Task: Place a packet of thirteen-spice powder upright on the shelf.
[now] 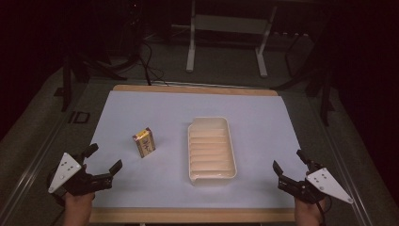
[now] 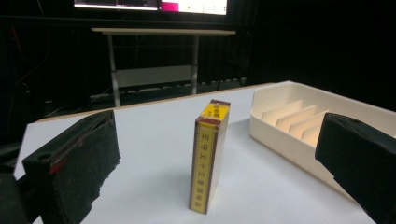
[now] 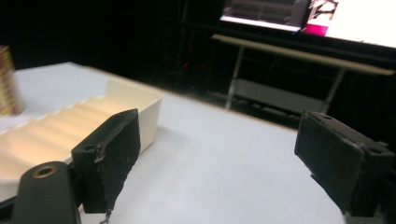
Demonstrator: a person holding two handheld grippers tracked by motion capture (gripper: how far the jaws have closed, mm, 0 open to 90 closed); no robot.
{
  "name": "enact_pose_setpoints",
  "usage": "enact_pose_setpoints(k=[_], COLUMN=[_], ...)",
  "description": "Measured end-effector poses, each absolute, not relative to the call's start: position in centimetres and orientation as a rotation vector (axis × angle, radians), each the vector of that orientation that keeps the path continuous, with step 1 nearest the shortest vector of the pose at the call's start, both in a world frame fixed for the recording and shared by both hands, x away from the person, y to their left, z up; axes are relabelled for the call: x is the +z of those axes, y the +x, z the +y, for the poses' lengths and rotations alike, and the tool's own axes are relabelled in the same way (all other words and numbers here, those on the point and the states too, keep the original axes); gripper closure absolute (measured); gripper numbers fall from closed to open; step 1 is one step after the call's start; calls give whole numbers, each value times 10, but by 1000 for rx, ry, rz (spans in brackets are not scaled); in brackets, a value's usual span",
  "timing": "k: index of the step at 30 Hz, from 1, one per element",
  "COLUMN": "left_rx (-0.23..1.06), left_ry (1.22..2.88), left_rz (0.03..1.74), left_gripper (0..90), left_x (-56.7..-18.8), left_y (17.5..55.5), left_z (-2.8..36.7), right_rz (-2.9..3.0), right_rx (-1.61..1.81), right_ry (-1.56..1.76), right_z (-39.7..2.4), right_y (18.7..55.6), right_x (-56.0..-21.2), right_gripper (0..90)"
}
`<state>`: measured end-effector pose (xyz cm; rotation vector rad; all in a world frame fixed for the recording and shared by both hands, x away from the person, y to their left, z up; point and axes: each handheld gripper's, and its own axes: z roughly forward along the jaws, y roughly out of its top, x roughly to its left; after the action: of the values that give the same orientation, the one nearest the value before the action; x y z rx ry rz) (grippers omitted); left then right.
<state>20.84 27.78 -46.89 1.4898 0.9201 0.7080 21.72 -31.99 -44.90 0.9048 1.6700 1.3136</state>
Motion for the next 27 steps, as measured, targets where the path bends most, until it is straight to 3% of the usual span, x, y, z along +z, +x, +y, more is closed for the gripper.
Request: enact_pose_setpoints(k=[10, 27], left_rx=[504, 321], left_ry=[1602, 1904], left_rz=[830, 862], left_gripper=[0, 0], left_x=[-467, -459], left_y=[223, 237], left_z=[273, 270], right_rz=[1738, 1747], right_rx=[1352, 1321], right_ry=[894, 866], right_z=[-320, -315], right_y=[211, 210], right_x=[-452, -451], right_gripper=[142, 142])
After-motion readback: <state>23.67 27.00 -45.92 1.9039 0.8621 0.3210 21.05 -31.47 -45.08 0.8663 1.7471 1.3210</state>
